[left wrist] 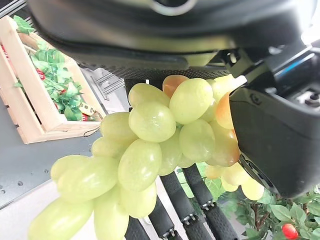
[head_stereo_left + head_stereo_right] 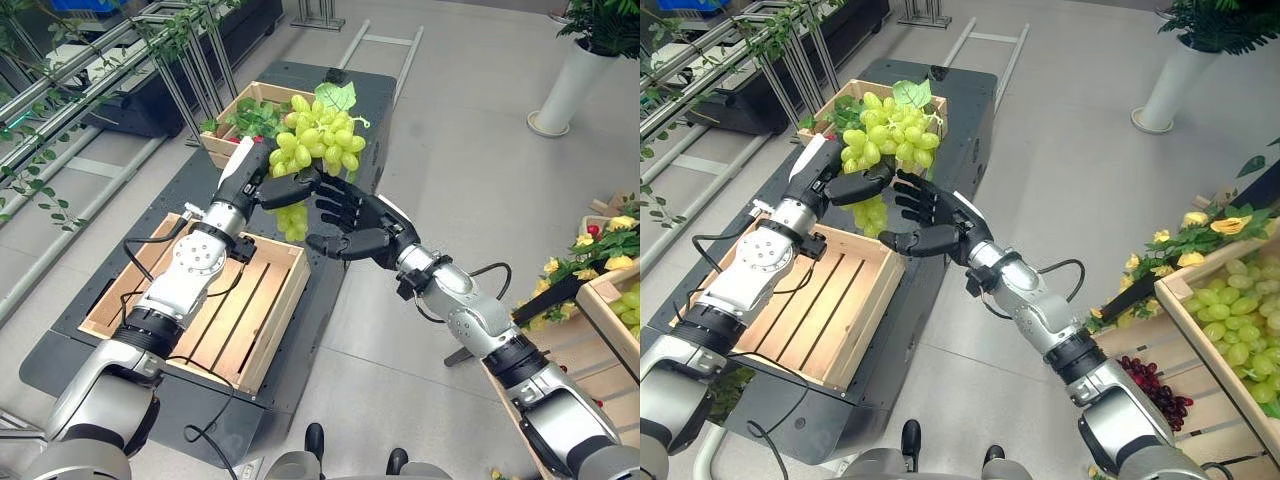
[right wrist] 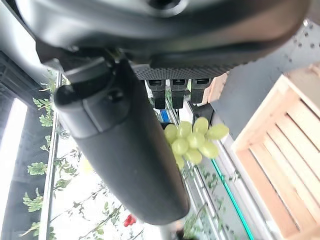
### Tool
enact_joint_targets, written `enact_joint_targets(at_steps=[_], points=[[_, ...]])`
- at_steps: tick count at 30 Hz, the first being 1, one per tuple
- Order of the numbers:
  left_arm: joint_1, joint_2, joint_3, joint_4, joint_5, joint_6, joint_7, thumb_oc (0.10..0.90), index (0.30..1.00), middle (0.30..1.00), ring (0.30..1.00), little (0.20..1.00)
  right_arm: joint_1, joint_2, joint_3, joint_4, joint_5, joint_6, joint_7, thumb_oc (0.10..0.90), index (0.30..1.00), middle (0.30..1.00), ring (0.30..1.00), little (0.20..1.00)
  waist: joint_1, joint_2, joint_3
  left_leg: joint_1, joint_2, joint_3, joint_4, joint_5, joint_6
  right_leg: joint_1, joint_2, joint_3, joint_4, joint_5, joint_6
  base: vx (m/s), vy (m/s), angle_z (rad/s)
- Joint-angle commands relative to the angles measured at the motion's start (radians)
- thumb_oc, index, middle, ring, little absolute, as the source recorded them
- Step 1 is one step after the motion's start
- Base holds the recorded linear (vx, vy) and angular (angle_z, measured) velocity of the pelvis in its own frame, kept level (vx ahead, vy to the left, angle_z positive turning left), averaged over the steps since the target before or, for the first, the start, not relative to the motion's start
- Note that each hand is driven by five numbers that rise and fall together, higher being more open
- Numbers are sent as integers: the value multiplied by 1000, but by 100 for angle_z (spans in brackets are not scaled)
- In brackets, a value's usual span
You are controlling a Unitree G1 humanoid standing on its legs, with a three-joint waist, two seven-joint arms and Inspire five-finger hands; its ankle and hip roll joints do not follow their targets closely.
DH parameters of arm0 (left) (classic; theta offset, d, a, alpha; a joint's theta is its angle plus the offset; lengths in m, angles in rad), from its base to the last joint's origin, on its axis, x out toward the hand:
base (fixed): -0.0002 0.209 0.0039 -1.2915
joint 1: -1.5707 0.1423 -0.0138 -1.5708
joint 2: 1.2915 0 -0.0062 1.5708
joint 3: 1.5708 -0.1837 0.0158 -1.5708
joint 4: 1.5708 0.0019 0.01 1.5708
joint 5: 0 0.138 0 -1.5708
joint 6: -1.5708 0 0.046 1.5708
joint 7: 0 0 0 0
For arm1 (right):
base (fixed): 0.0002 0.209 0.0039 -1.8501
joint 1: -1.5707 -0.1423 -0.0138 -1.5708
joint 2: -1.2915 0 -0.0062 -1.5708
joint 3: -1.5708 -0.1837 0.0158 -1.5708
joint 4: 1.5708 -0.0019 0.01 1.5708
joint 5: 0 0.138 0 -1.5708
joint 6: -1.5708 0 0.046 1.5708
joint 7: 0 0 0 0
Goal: Pick up the fruits from the basket on one side to the basket on the other side
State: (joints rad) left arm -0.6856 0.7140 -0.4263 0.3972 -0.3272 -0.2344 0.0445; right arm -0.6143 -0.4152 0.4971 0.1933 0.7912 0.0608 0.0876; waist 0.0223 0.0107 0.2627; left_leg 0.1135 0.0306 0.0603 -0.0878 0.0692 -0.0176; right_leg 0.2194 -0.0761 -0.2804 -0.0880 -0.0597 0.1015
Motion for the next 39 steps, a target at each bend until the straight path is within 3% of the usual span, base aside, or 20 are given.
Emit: enact_joint_targets(at_steps=[1, 20, 31, 39], points=[[-212, -51, -7, 26, -27, -104, 67, 400, 300, 300, 300, 300, -74, 52, 6, 25, 17, -75, -33, 800, 900, 900, 900, 900, 16, 6, -185, -4, -64, -60, 1, -105, -9, -55, 40, 4, 26, -15, -63, 0, 0, 0], [-194, -110, -16, -12, -59, -121, 45, 400, 300, 300, 300, 300, -85, 134, 28, 116, 165, -4, 11, 800, 900, 900, 900, 900, 40, -9, -192, -1, -70, -78, 1, -108, -2, -45, 38, -2, 21, -14, -66, 0, 0, 0], [-198, -146, -58, 26, -114, -194, -77, 400, 300, 300, 300, 300, -156, 165, 39, 119, 214, 6, -20, 800, 900, 900, 900, 900, 40, -11, -194, 7, -69, -76, 1, -113, -1, -38, 40, 5, 16, -13, -70, 0, 0, 0], [-205, -159, -108, 55, -87, -174, -133, 400, 300, 300, 300, 300, -258, 162, 35, 135, 224, 5, -71, 800, 900, 900, 900, 900, 46, -15, -201, 13, -68, -76, 1, -115, 0, -32, 42, 8, 13, -10, -71, 0, 0, 0]])
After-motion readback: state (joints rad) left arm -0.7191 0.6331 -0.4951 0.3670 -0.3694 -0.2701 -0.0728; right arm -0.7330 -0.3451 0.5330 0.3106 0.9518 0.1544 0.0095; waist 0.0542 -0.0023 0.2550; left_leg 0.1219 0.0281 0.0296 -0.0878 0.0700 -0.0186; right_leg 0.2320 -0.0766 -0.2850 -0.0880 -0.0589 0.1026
